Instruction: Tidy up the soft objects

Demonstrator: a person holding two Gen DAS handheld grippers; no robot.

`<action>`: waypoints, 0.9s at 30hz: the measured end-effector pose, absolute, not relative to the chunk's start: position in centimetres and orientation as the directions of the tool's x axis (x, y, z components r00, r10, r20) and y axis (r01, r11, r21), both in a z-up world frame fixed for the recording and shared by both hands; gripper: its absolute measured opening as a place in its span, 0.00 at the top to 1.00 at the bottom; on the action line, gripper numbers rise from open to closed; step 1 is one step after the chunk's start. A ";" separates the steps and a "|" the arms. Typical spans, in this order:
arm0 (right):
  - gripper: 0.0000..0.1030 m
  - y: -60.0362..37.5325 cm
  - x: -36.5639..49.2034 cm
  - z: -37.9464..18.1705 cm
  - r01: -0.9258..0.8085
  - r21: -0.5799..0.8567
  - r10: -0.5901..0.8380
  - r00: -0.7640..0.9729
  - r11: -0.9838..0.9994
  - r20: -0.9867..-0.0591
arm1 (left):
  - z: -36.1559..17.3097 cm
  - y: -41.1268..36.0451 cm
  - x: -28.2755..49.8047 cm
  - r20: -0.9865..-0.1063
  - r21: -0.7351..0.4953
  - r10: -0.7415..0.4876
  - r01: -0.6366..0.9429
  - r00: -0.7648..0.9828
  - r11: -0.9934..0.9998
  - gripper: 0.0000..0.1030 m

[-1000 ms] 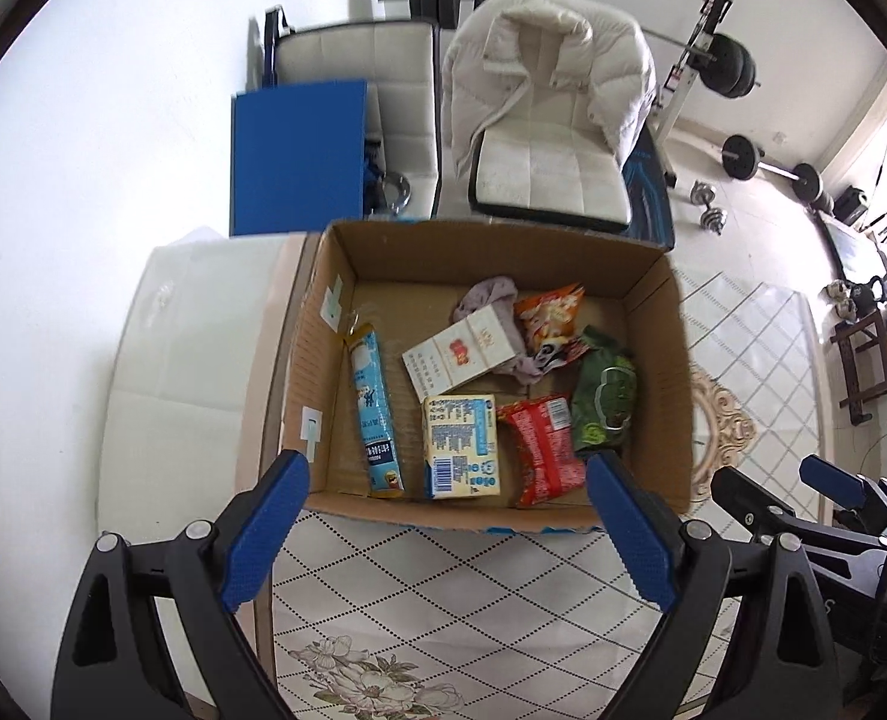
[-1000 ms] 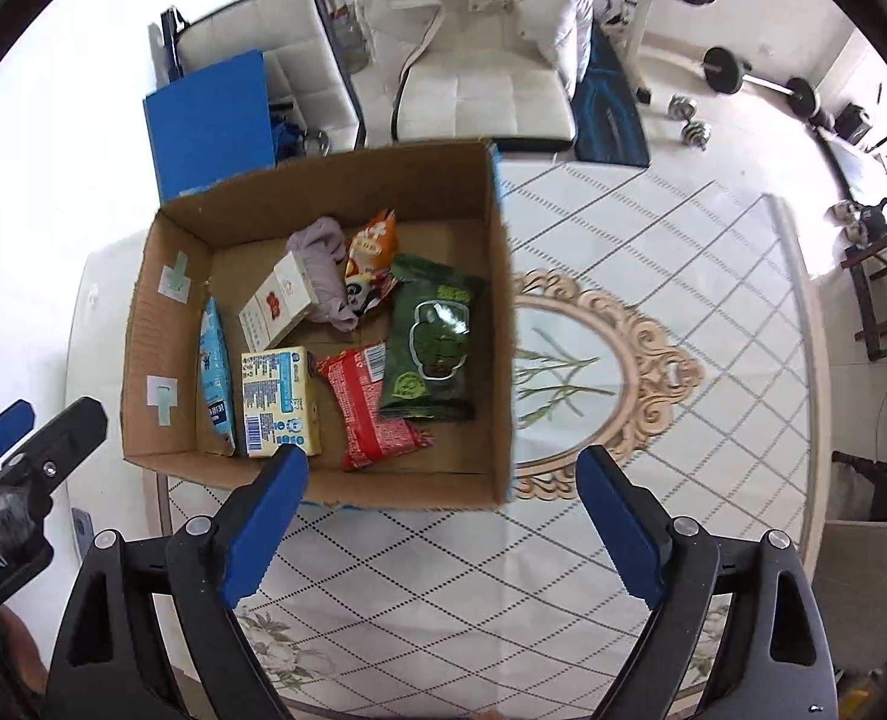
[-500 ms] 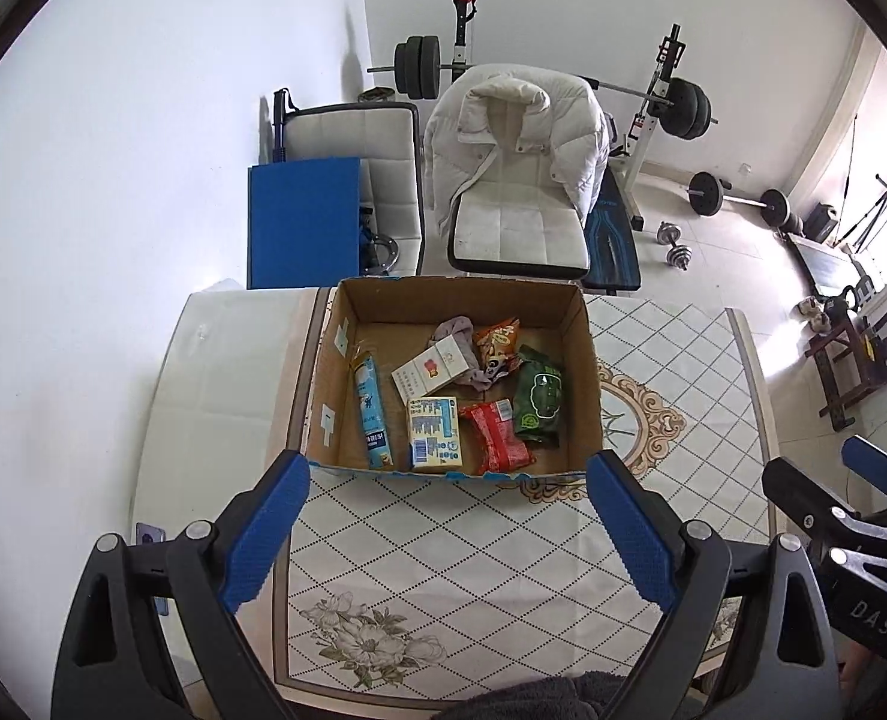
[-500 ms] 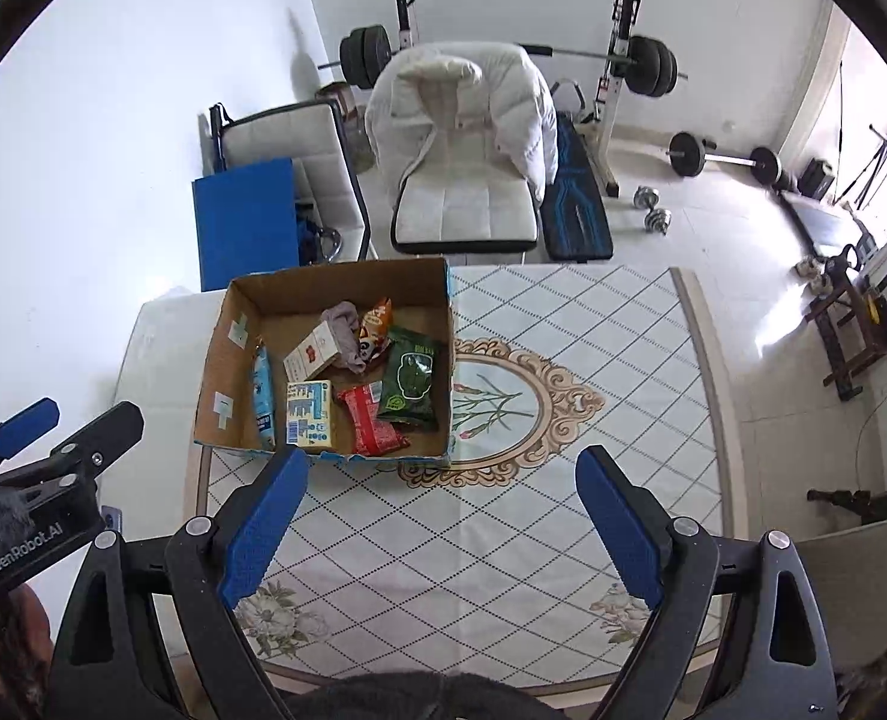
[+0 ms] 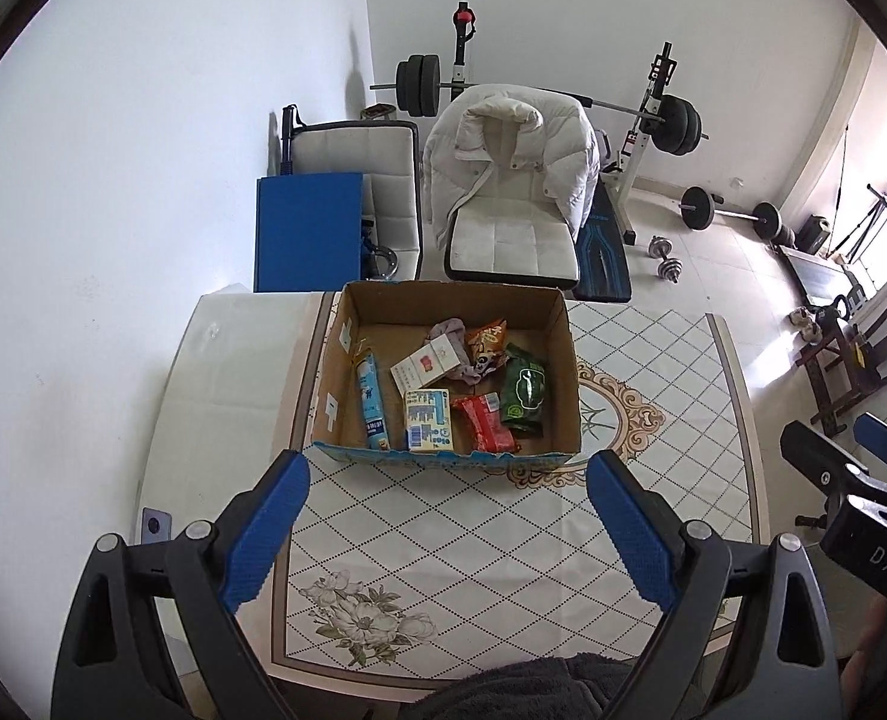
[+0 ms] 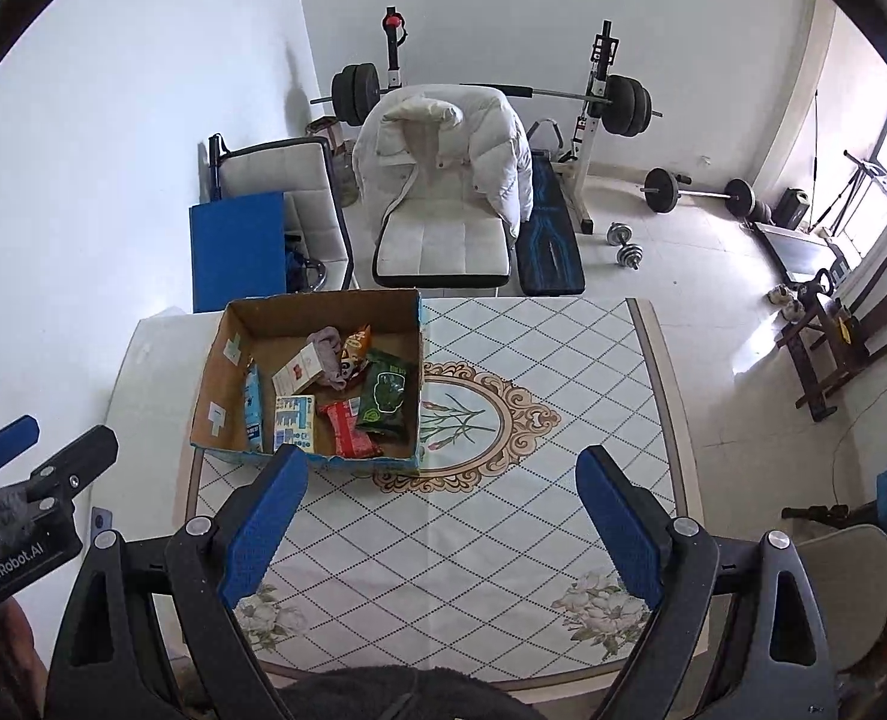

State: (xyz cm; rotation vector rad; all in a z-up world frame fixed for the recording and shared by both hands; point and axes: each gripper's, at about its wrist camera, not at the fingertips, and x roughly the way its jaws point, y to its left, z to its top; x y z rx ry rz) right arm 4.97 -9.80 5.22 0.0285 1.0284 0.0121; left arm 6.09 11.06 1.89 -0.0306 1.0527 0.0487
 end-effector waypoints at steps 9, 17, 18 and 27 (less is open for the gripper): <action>0.10 -9.6 4.8 4.1 0.005 0.020 0.015 0.499 1.000 -0.866 | 1.5 10.5 5.5 -0.868 0.009 0.037 -0.059 0.496 0.998 0.08; 0.10 -9.7 4.5 4.1 0.014 0.020 0.010 0.506 1.000 -0.862 | 1.8 10.5 5.2 -0.865 0.012 0.039 -0.057 0.500 0.998 0.08; 0.10 -9.7 4.4 4.1 0.016 0.022 0.011 0.506 1.000 -0.862 | 1.8 10.5 5.2 -0.865 0.011 0.037 -0.055 0.500 0.998 0.08; 0.10 -9.8 3.9 4.3 0.030 0.026 0.007 0.505 0.999 -0.863 | 1.8 10.2 5.2 -0.867 0.011 0.028 -0.038 0.498 0.999 0.08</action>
